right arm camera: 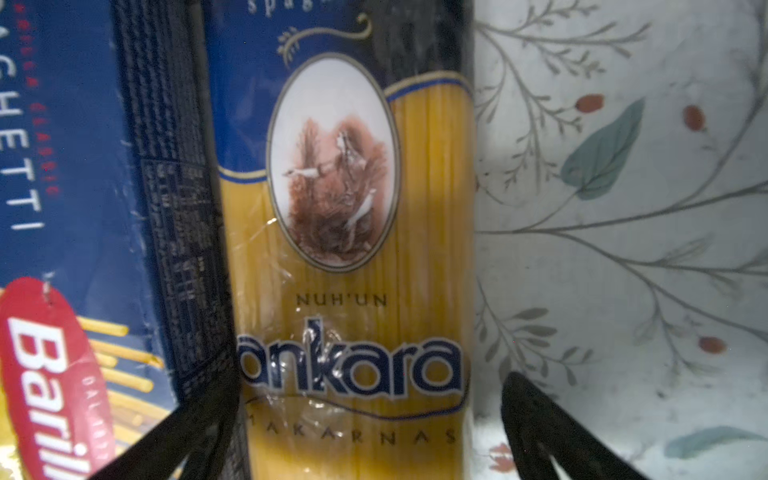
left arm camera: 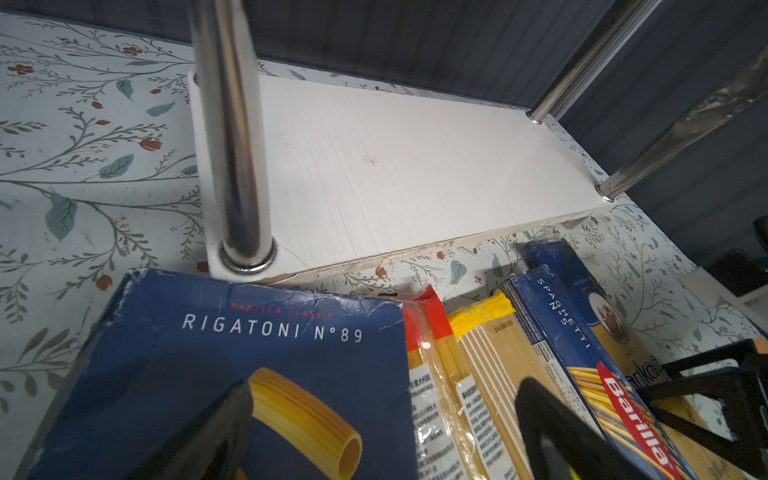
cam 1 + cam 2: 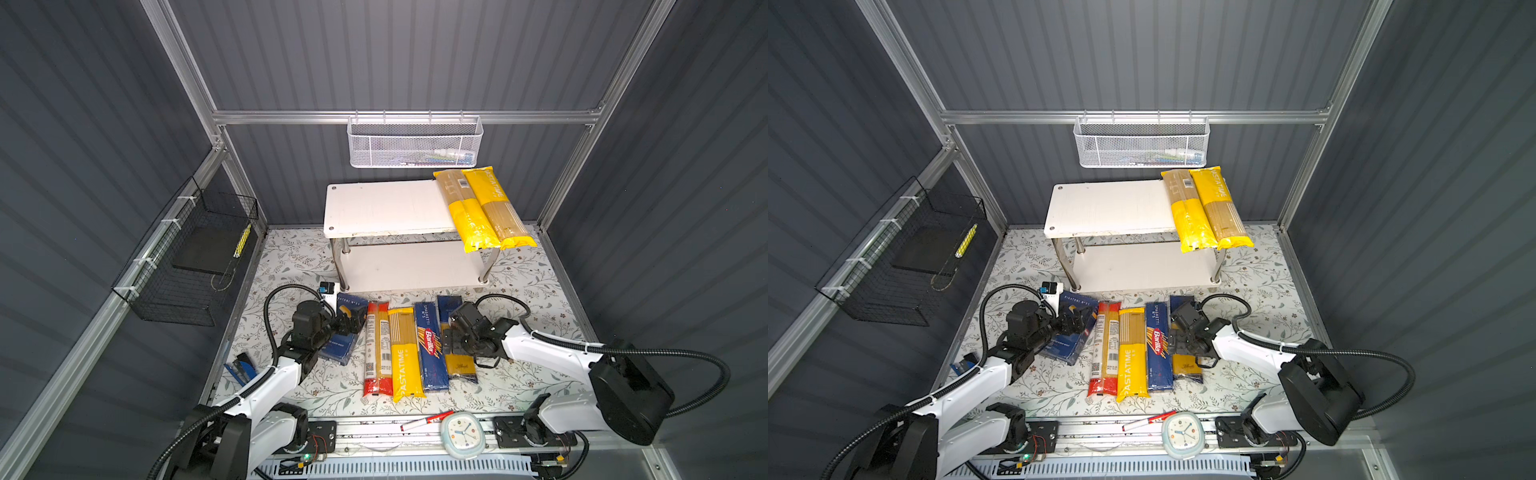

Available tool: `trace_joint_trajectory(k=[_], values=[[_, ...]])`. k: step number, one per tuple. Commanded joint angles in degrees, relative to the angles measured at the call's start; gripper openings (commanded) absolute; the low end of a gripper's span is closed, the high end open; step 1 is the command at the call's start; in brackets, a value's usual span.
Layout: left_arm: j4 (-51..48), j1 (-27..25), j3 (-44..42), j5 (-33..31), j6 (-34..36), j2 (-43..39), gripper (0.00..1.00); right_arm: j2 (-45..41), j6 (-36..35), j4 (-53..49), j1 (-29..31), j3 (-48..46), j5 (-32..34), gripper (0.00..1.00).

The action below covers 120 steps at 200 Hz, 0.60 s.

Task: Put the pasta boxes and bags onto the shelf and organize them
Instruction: 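Lower the right gripper and close it on the Ankara spaghetti pack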

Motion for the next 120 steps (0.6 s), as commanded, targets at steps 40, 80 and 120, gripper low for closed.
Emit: trace_joint_trajectory(k=[40,80,120], values=[[0.4,-0.1,-0.5,0.1,-0.4,-0.8,0.99,-3.6,2.2,-8.2,-1.6,-3.0,4.8,0.99],[0.9,-0.1,-0.1,1.1,-0.5,0.6,0.99,-8.9,-3.2,-4.6,-0.6,-4.0,1.1,0.99],[0.5,-0.1,0.3,1.2,-0.5,1.1,0.99,-6.9,-5.0,-3.3,-0.5,-3.9,-0.1,0.99]])
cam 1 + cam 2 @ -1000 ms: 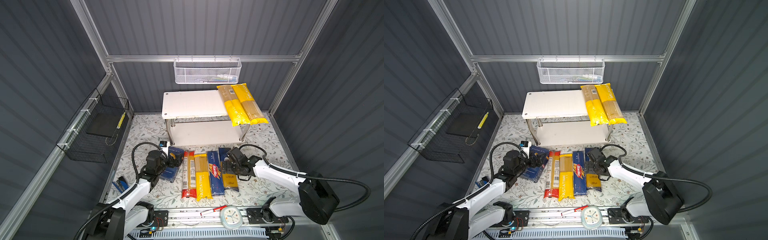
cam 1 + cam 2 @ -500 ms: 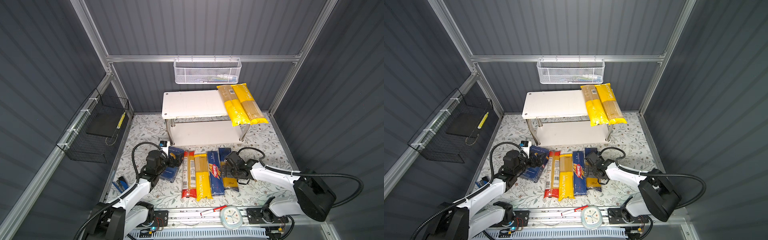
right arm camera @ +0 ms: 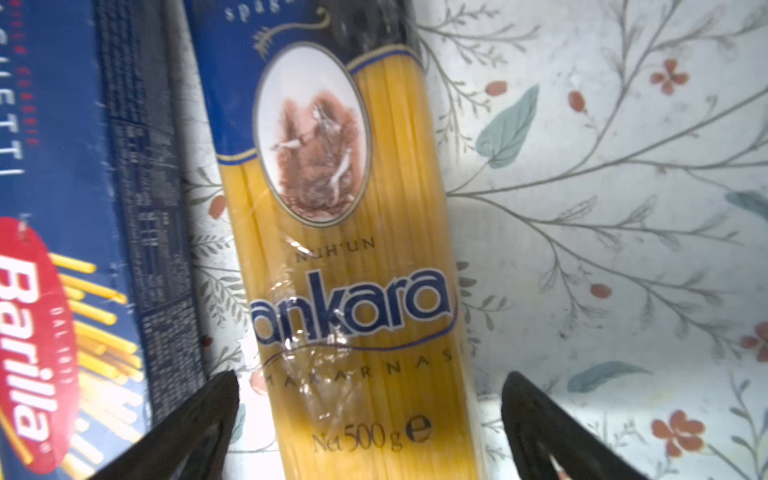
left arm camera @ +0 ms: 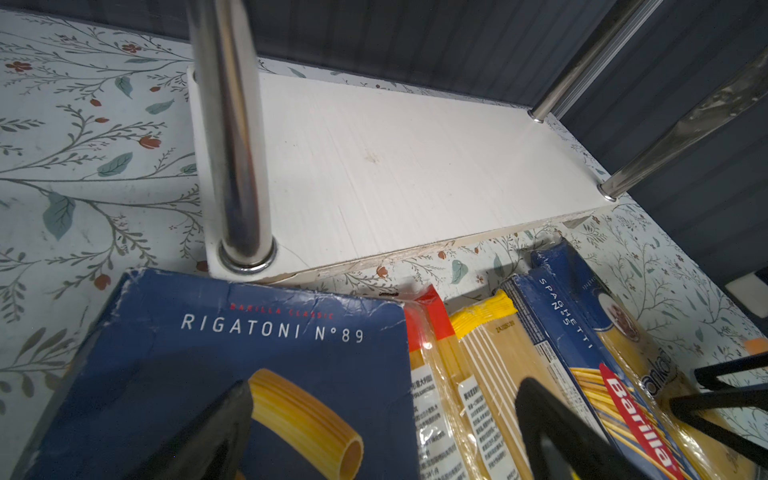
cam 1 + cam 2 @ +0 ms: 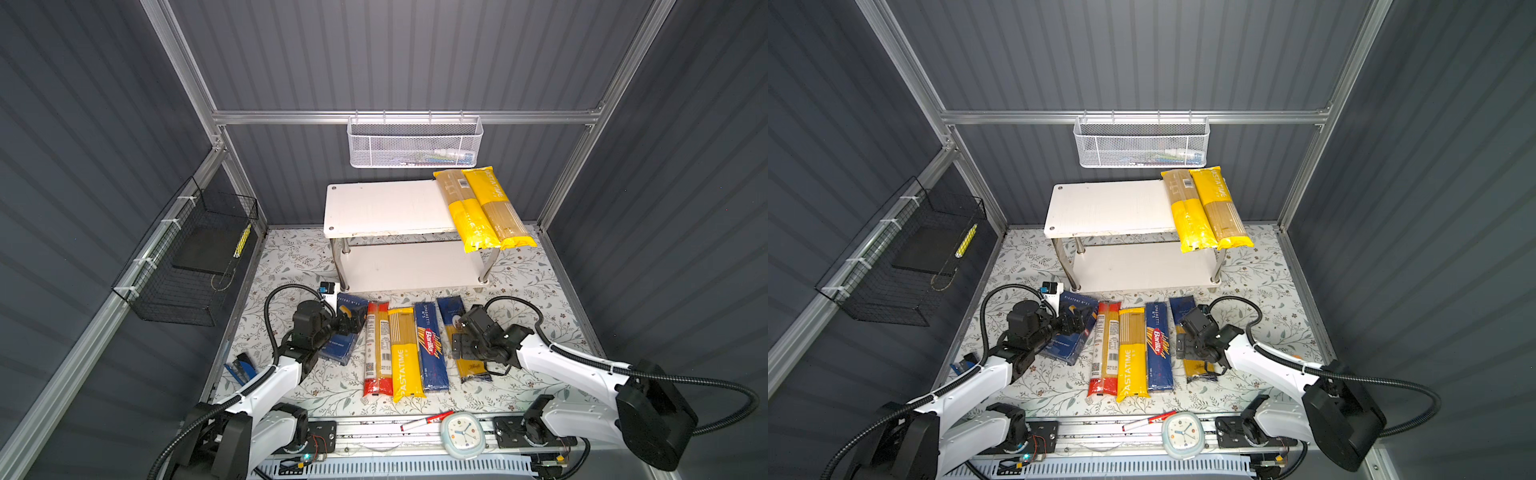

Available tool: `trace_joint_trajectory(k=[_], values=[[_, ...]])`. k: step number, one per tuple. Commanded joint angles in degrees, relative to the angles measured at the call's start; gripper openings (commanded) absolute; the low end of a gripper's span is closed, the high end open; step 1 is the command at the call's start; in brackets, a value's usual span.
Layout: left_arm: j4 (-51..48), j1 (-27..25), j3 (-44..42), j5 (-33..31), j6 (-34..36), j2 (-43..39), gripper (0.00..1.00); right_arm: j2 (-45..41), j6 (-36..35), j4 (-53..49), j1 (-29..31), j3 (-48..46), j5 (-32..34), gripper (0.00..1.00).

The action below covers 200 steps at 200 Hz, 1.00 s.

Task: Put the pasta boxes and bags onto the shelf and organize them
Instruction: 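Lower the right gripper and close it on the Ankara spaghetti pack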

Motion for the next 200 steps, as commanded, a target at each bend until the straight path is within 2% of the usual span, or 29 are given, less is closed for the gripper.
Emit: trace_joint_trajectory(k=[1,34,79,114,152,200], values=[[0.2,-0.1,0.3,1.2,-0.5,0.1,1.00,2.2,-1.8,0.4,0.3,-0.4,-1.5,0.99],[0.2,-0.1,0.2,1.1,-0.4,-0.2,1.00,6.5,-3.0,2.5,0.5,0.1,-7.4,0.99],[-0.1,-0.1,0.1,0.8,-0.3,-0.9,1.00,8.8,-0.7,-2.2,1.2,2.2,-0.6,0.99],[-0.3,-0.1,0.0,0.5,-0.3,-1.1,1.00,9.0,0.8,-0.6,1.2,0.8,-1.5,0.99],[-0.3,-0.1,0.1,0.6,-0.4,-0.8,1.00,9.9,3.0,3.6,1.4,-1.6,-5.7,0.99],[-0.4,-0.1,0.0,0.3,-0.4,-1.1,0.99,9.6,4.8,6.0,2.7,-2.9,-5.3,0.92]])
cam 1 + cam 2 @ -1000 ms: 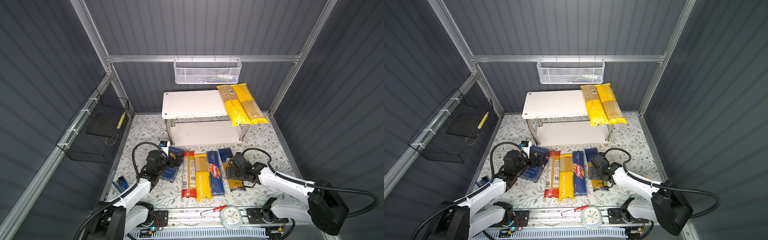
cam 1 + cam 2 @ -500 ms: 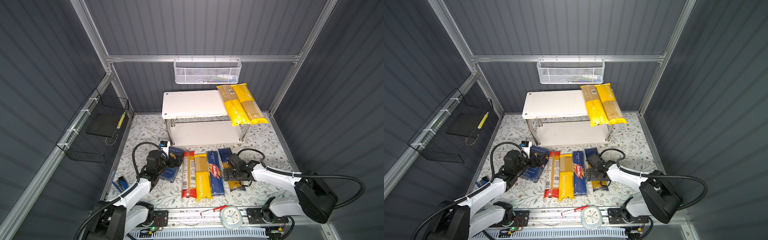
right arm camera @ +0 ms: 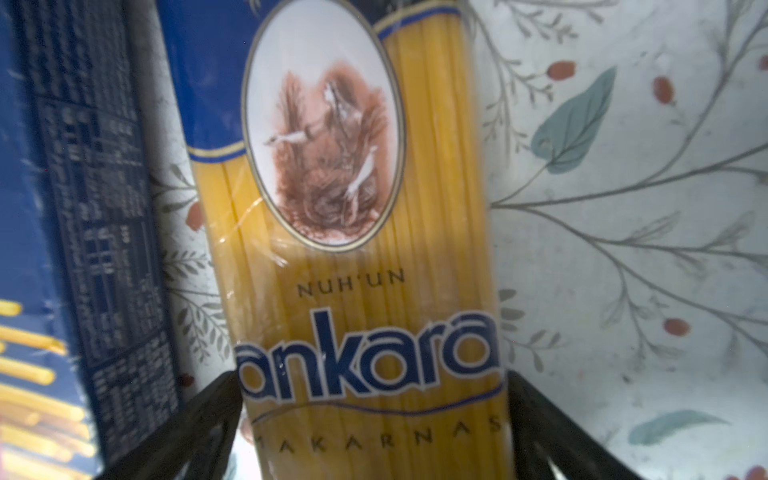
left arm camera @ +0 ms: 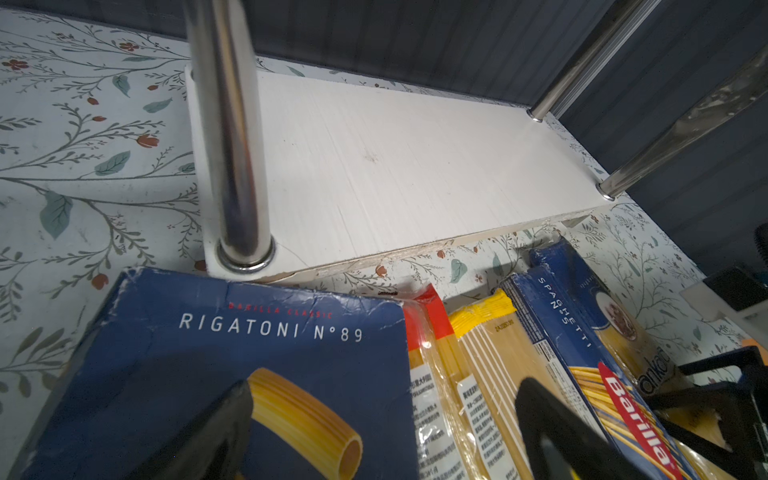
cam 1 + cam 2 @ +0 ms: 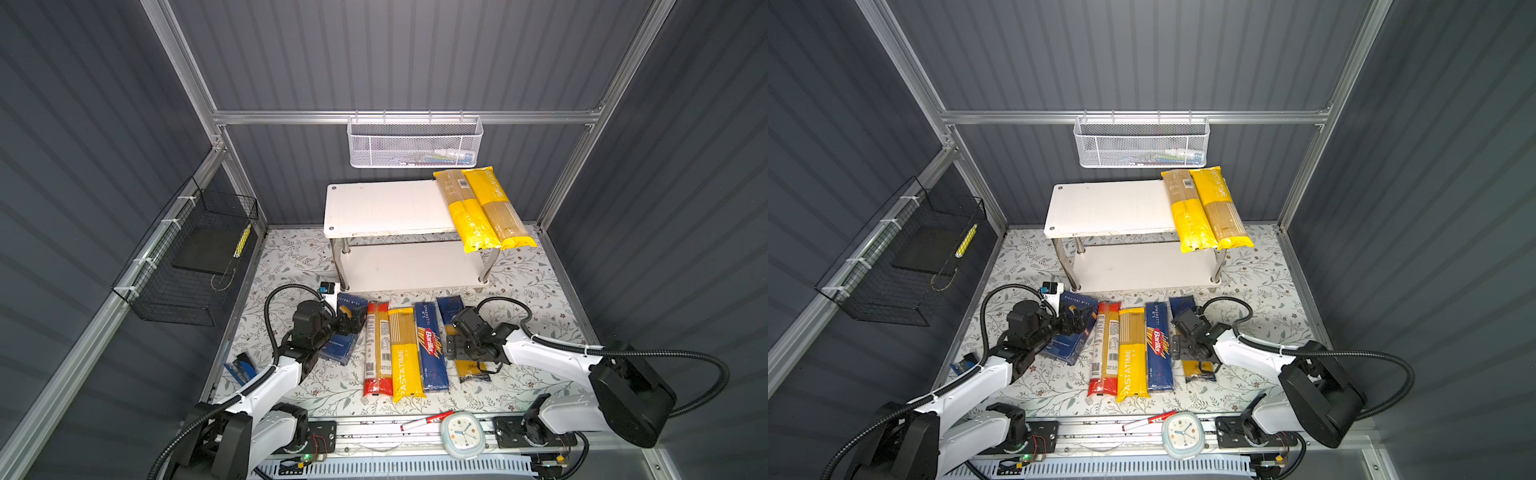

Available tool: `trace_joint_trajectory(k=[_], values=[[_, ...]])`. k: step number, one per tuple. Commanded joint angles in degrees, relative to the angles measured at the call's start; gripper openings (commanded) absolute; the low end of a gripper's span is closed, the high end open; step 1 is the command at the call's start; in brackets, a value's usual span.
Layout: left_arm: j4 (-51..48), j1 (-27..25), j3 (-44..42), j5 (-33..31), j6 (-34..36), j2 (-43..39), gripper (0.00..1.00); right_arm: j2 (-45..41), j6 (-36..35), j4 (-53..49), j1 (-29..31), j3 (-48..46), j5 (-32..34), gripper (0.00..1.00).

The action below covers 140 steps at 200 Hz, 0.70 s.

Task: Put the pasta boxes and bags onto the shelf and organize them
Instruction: 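Lower the right gripper and close it on the Ankara spaghetti pack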

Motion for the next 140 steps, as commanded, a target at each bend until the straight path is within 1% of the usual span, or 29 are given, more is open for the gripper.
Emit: trace_joint_trajectory(k=[1,41,85,105,140], values=[[-0.4,-0.1,0.0,0.1,-0.3,-1.0,1.00,1.8,3.1,0.7,1.0,-3.1,-5.5,0.91],[-0.6,-0.1,0.2,0.1,-0.5,-1.1,1.00,0.6,4.8,1.7,2.0,-4.6,-5.1,0.88],[-1.0,-0.1,0.2,-0.2,-0.5,-1.5,0.99,-2.0,6.7,2.6,3.3,-6.8,-4.2,0.80],[-1.0,-0.1,0.1,-0.2,-0.5,-1.6,1.00,-3.1,7.1,2.2,3.7,-7.3,-3.7,0.75],[-1.3,-0.1,0.1,-0.4,-0.5,-2.0,1.00,-4.4,7.7,1.6,4.1,-8.2,-3.4,0.62]])
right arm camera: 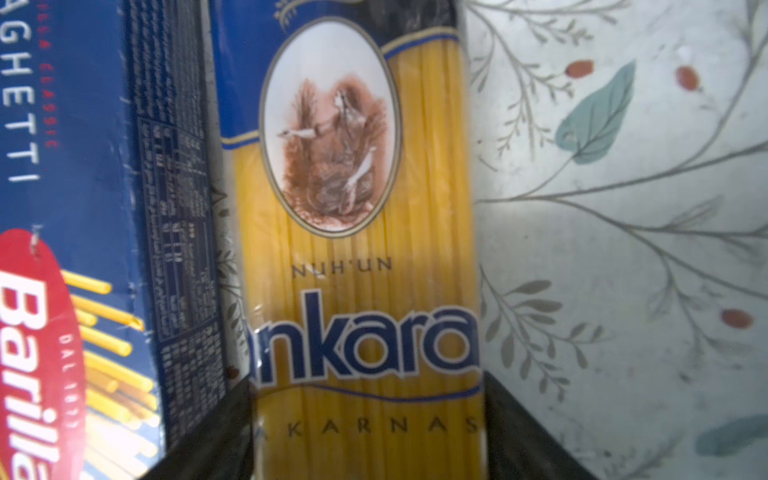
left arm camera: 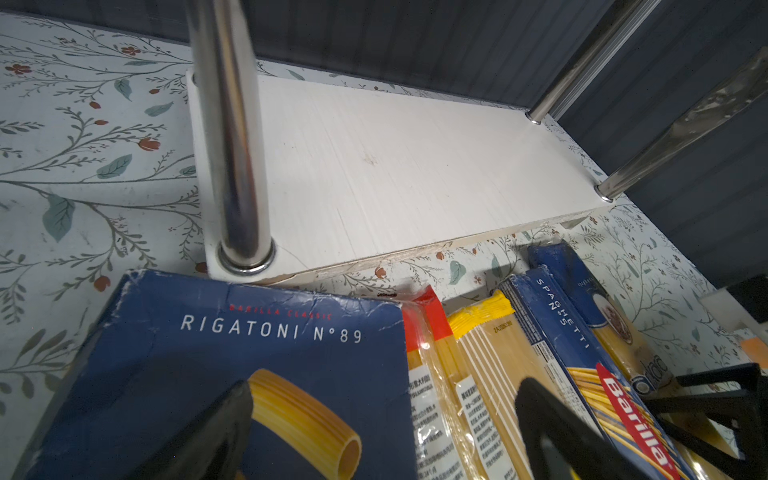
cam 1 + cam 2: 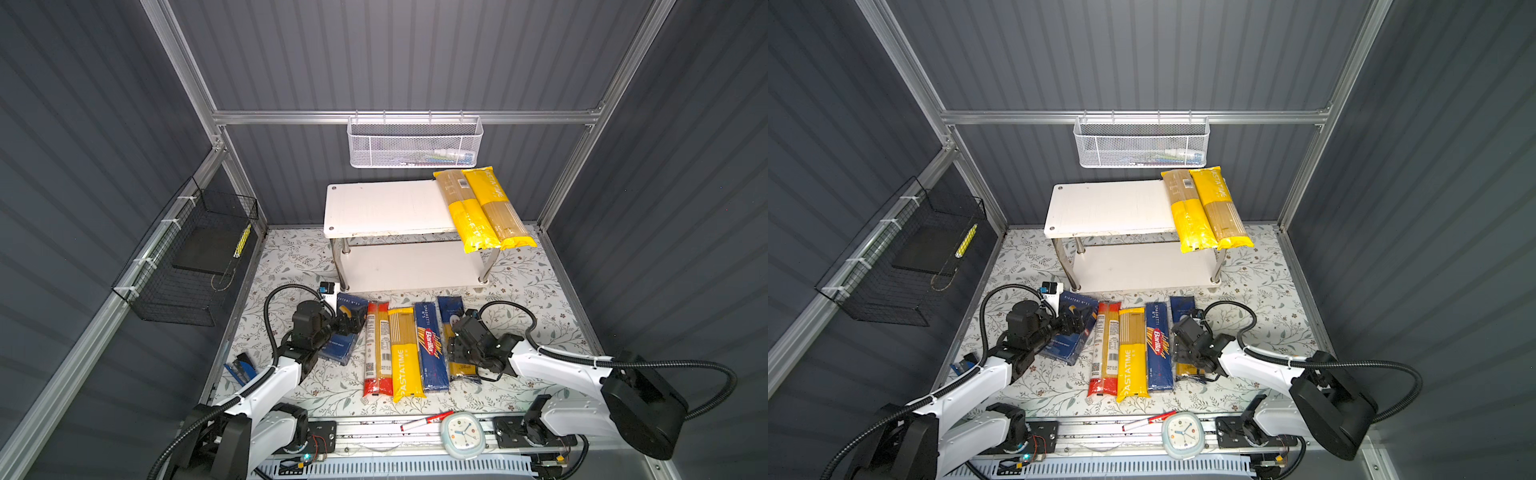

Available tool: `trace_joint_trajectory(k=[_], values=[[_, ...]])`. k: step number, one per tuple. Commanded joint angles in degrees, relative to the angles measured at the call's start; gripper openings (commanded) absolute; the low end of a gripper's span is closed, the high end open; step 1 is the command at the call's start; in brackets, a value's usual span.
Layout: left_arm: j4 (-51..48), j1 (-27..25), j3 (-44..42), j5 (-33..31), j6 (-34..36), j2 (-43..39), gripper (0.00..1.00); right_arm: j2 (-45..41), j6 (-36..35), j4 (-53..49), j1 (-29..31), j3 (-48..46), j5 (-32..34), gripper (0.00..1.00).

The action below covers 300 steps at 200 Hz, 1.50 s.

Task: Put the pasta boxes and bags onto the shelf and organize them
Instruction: 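Lower the right gripper and close it on the Ankara spaghetti pack, then drag the Ankara spaghetti pack toward the robot with the right gripper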

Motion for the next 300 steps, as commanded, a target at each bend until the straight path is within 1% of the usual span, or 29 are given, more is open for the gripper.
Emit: trace_joint_trajectory(k=[1,9,18,23,78,105,109,135,163,187,206,224,229,240,250,254,260,267,271,277,281,290,300], values=[[-1.0,-0.1,0.1,-0.3,-0.5,-1.5,1.00,0.7,2.7,-4.9,1.0,-2.7,-4.6,0.62],[-1.0,-0.1,0.2,-0.4,-0.5,-1.6,1.00,0.5,2.9,-5.2,1.1,-2.8,-4.5,0.60],[-1.1,-0.1,0.1,-0.4,-0.5,-1.7,1.00,0.4,3.3,-5.5,1.2,-2.9,-4.2,0.53],[-1.1,-0.1,0.1,-0.4,-0.5,-1.7,1.00,0.2,3.4,-5.8,1.2,-2.9,-4.0,0.51],[-1.2,-0.1,0.1,-0.5,-0.5,-1.9,0.99,-3.6,3.4,-7.5,1.4,-1.9,-2.1,0.37],[-1.3,-0.1,0.1,-0.4,-0.4,-1.9,1.00,-8.3,3.2,-7.4,1.9,-1.6,-2.0,0.26],[-1.4,-0.1,0.1,-0.4,-0.4,-1.9,1.00,-10.6,3.4,-7.5,2.2,-1.6,-1.9,0.25],[-1.3,-0.1,0.0,-0.6,-0.4,-2.0,1.00,-17.6,3.5,-7.5,3.1,-2.7,0.4,0.12],[-1.3,-0.1,0.0,-0.5,-0.5,-2.0,1.00,-23.0,1.6,-11.0,3.2,-1.5,2.9,0.05],[-1.2,-0.1,0.0,-0.5,-0.5,-2.1,0.99,-26.5,-0.5,-11.3,3.2,0.2,3.8,0.00],[-1.3,-0.1,0.0,-0.6,-0.5,-2.3,1.00,-28.0,-2.2,-10.6,3.2,1.3,4.4,0.00],[-1.4,-0.1,-0.1,-0.6,-0.5,-2.4,0.99,-26.8,-3.3,-9.4,3.1,1.7,5.5,0.00],[-1.4,-0.1,-0.1,-0.7,-0.5,-2.5,0.99,-25.9,-3.4,-9.5,3.1,2.0,5.6,0.02],[-1.4,-0.1,-0.1,-0.6,-0.5,-2.6,1.00,-22.8,-3.4,-9.9,3.1,2.8,5.2,0.14],[-1.5,-0.1,0.0,-0.7,-0.5,-2.7,1.00,-19.9,-3.0,-10.7,3.1,3.6,4.6,0.19],[-1.5,-0.1,-0.1,-0.7,-0.5,-2.7,1.00,-18.9,-2.8,-11.1,3.1,3.8,4.4,0.22],[-1.6,-0.1,-0.1,-0.8,-0.5,-2.7,1.00,-17.5,-2.6,-11.3,3.1,4.2,4.1,0.31],[-1.7,-0.1,-0.1,-0.8,-0.5,-2.8,1.00,-16.4,-2.5,-11.7,3.1,4.4,4.1,0.38],[-1.7,-0.1,-0.1,-0.8,-0.5,-2.9,0.99,-16.0,-2.4,-11.8,3.1,4.3,4.1,0.44],[-1.8,-0.1,-0.1,-0.9,-0.4,-2.9,1.00,-15.5,-2.3,-12.0,3.1,4.4,4.0,0.58],[-1.7,-0.1,-0.1,-0.9,-0.4,-2.9,1.00,-15.2,-2.3,-12.1,3.1,4.4,4.0,0.64],[-1.7,-0.1,-0.1,-0.8,-0.4,-2.9,0.99,-14.7,-2.5,-12.7,3.1,4.4,3.9,0.74],[-1.6,-0.1,-0.1,-0.9,-0.5,-2.8,0.99,-13.9,-2.7,-13.3,3.1,4.6,4.2,0.80]])
